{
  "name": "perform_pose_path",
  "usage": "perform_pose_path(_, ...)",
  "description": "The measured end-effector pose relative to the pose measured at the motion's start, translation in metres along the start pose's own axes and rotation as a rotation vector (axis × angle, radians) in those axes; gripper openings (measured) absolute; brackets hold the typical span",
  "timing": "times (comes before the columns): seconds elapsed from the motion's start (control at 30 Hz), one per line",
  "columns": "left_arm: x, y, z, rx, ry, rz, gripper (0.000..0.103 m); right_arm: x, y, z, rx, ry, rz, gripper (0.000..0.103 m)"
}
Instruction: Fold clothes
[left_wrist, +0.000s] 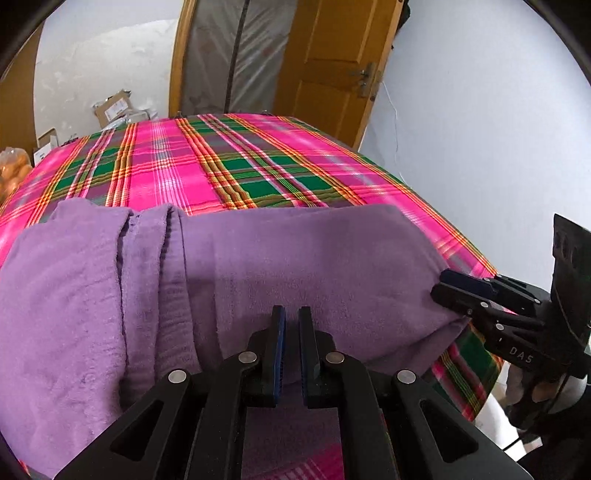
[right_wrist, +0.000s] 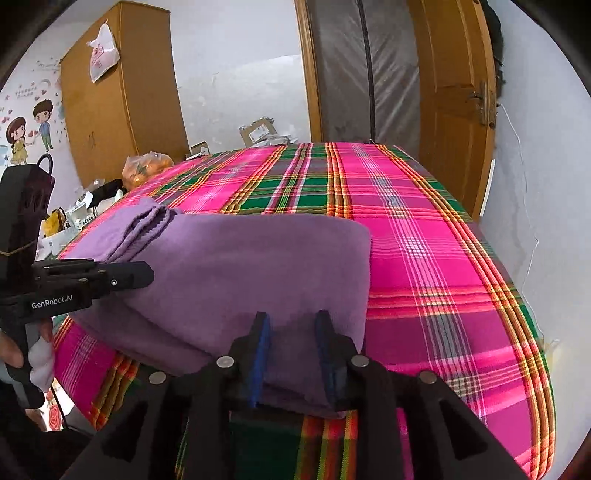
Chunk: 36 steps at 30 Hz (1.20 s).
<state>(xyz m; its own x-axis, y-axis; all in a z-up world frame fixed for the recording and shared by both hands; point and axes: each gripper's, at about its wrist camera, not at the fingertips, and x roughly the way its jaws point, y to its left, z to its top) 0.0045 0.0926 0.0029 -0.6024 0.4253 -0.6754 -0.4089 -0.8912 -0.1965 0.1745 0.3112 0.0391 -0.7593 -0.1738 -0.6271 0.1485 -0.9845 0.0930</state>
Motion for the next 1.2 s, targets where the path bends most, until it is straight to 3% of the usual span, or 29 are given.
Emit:
perform_pose_path(0.23, 0.0, -0.003, -0.001, 0.013, -0.002, 0.017, 0.007, -0.002, 0.011, -0.002, -0.045, -0.011, -0.042, 0.031)
perform_pose_path(0.5, -0.004, -0.013, -0.006, 0.055, -0.012, 0.029, 0.007, 0.016, 0.053, 0.004, -0.097, -0.016, 0.063, 0.033)
perform_pose_path(0.63, -0.005, -0.009, -0.009, 0.044, -0.012, -0.001, 0.007, 0.013, 0.039, 0.003, -0.063, -0.011, 0.079, 0.029)
perform_pose_path(0.87, -0.01, -0.006, -0.013, 0.039, -0.025, -0.018, 0.007, -0.001, -0.006, 0.001, 0.062, -0.021, 0.0, 0.025)
perform_pose_path(0.97, -0.013, -0.006, -0.012, 0.036, -0.023, -0.014, 0.007, -0.001, -0.01, 0.011, 0.08, -0.036, -0.029, 0.026)
perform_pose_path(1.07, -0.016, -0.002, -0.01, 0.028, -0.029, -0.005, 0.007, 0.007, -0.005, 0.031, 0.07, -0.048, -0.001, 0.027)
perform_pose_path(1.2, -0.014, 0.007, -0.006, -0.006, -0.023, 0.009, 0.007, 0.034, 0.006, 0.055, 0.063, 0.001, 0.03, 0.027)
